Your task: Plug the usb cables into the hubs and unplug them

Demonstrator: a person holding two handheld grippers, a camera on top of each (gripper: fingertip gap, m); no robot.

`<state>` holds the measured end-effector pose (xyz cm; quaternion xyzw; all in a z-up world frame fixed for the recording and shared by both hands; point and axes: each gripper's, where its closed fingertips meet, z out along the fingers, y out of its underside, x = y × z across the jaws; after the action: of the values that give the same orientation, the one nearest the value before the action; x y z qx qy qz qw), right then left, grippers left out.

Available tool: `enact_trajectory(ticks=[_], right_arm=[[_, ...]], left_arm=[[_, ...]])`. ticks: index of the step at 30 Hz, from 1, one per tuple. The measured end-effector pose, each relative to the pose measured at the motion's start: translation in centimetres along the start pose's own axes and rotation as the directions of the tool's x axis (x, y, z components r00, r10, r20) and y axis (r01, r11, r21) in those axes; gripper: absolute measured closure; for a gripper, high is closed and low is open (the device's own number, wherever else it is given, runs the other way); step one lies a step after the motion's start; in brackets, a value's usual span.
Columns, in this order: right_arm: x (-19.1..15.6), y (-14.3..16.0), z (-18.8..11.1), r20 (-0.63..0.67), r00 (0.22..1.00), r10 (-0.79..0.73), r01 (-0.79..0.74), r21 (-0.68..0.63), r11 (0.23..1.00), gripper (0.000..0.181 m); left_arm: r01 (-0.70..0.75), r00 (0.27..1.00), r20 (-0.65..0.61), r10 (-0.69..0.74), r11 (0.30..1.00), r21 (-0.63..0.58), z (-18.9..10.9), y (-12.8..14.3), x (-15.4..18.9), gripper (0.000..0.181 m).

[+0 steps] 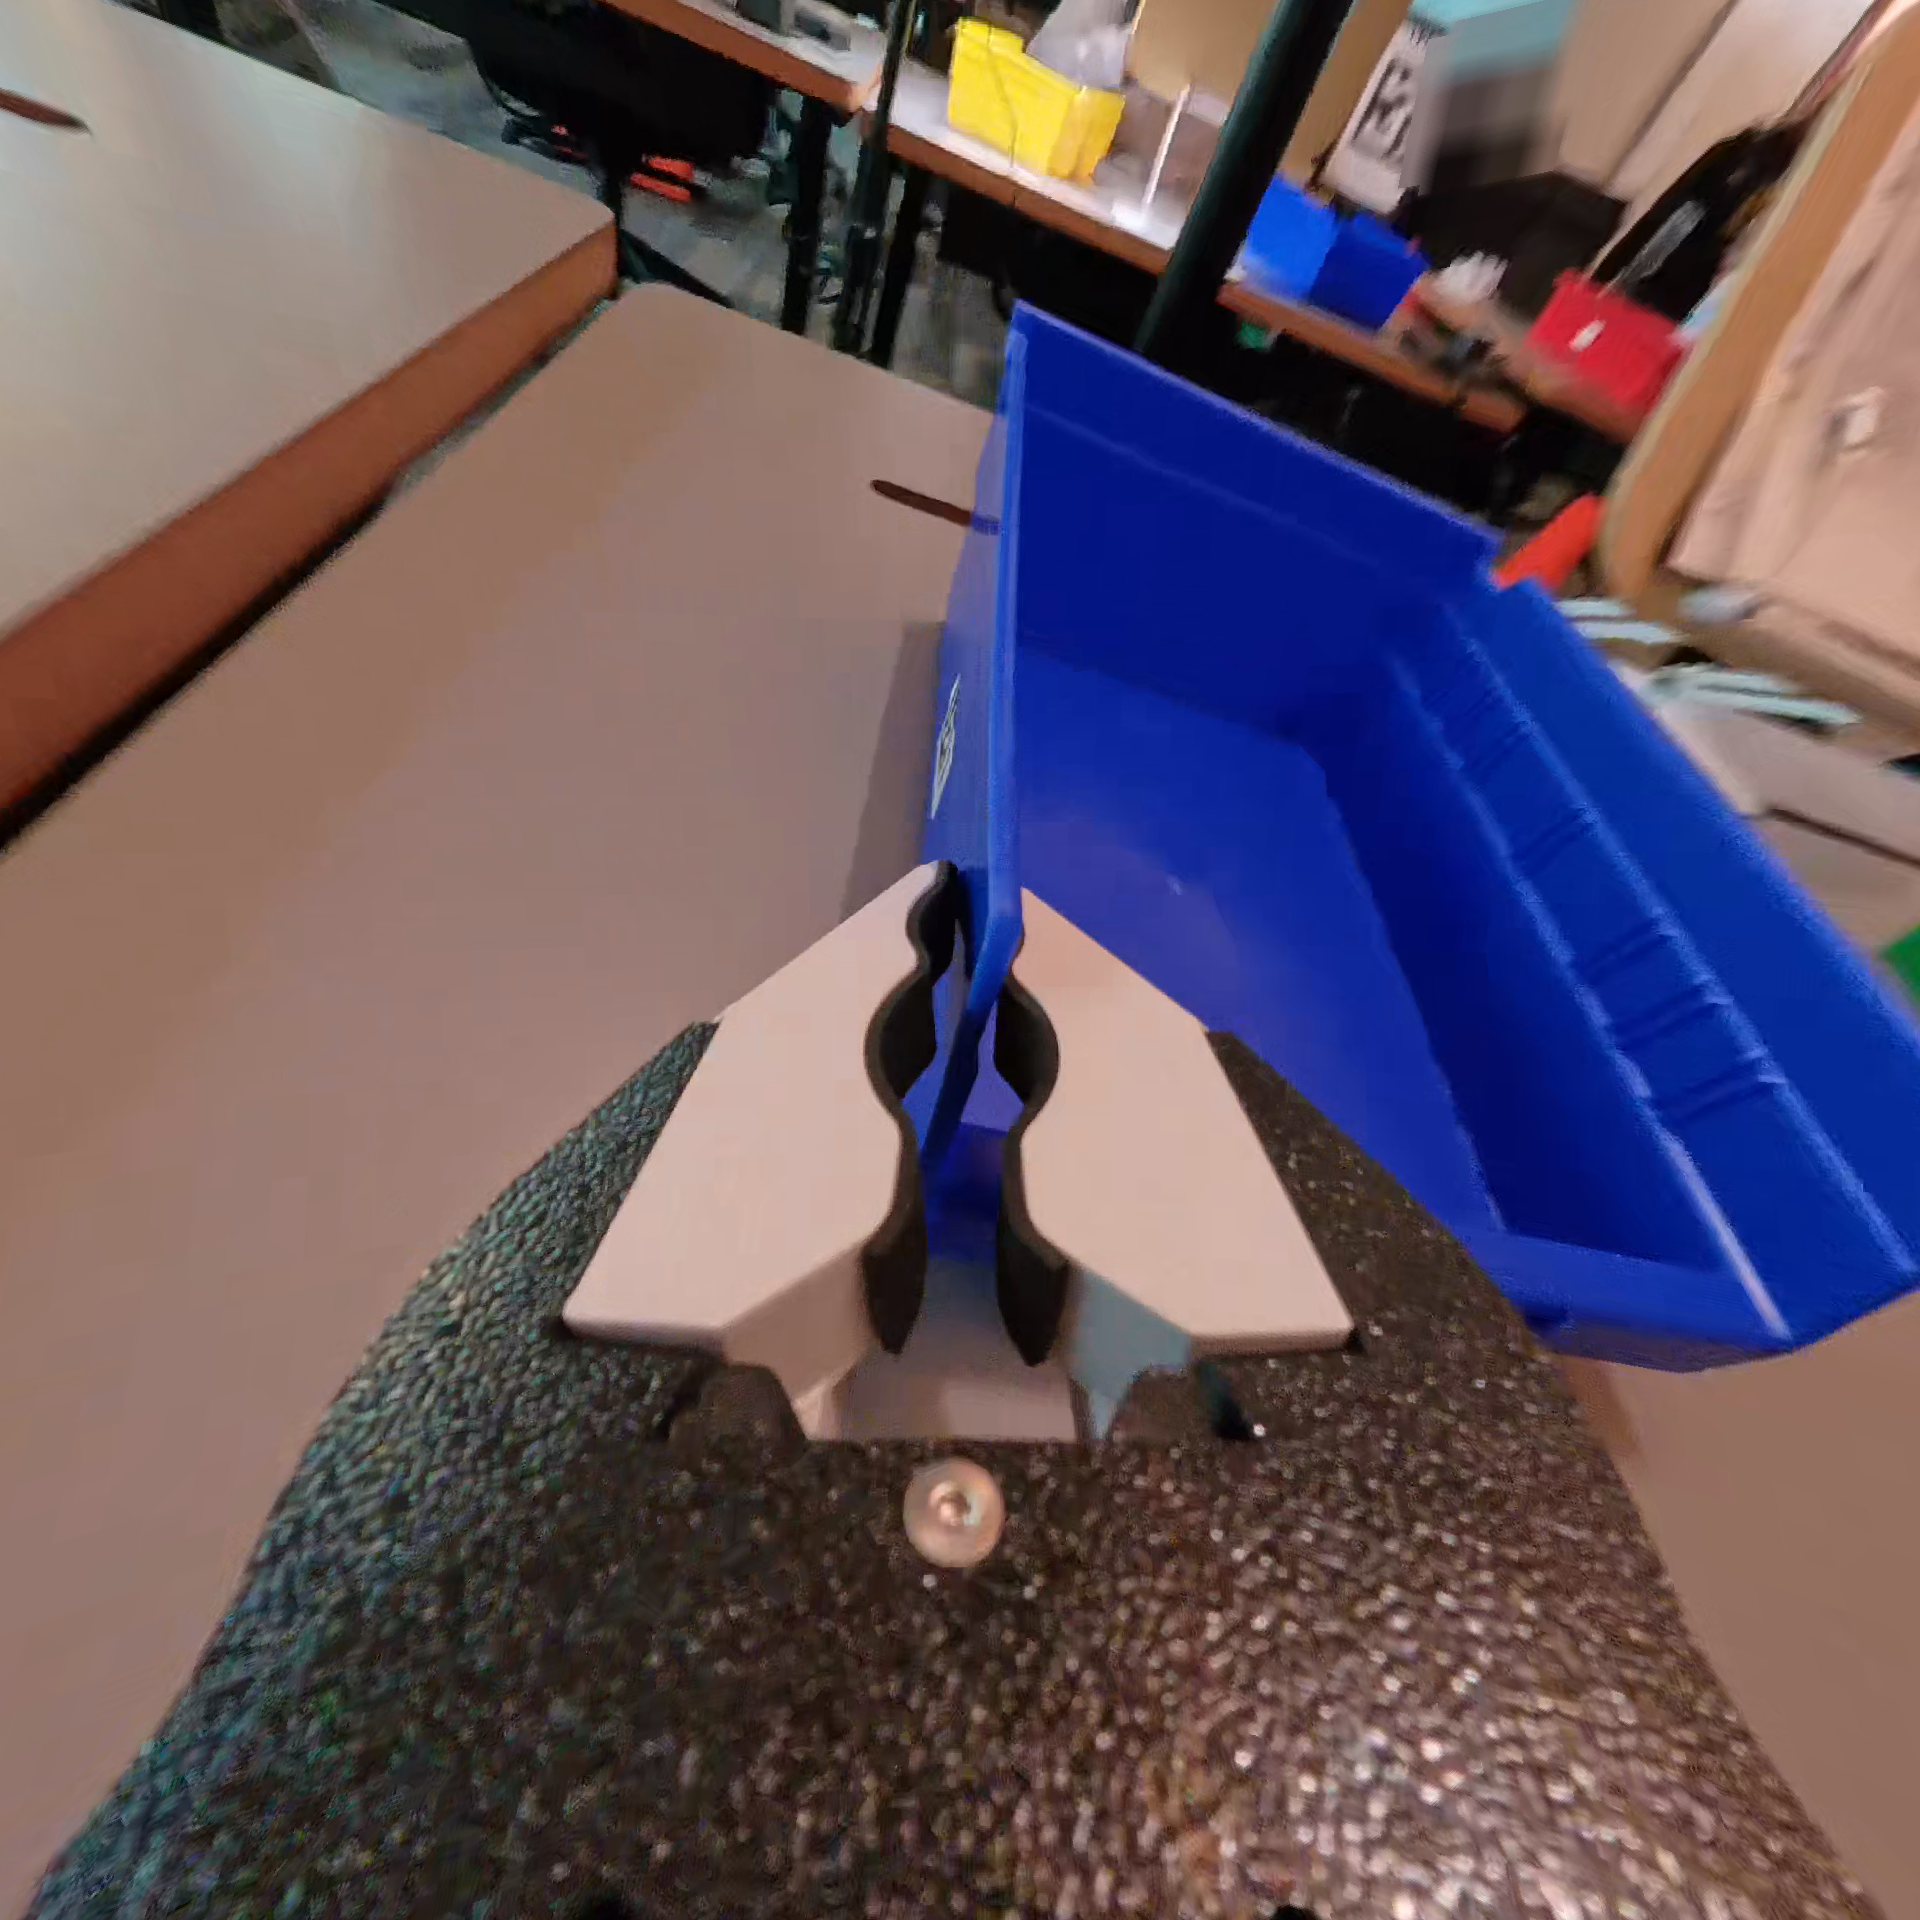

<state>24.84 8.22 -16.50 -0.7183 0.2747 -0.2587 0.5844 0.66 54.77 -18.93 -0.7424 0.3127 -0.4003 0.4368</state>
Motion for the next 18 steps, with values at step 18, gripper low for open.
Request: enact_trajectory(ticks=[18], right_arm=[[-20.7, -11.3, -4.5, 0.51, 0.86, 0.03, -0.199, 0.281, 0.939, 0.109]], left_arm=[[-0.159, 0.985, 0.134, 0.111, 0.884, 0.439, -11.8, -8.4, 11.5, 0.179]])
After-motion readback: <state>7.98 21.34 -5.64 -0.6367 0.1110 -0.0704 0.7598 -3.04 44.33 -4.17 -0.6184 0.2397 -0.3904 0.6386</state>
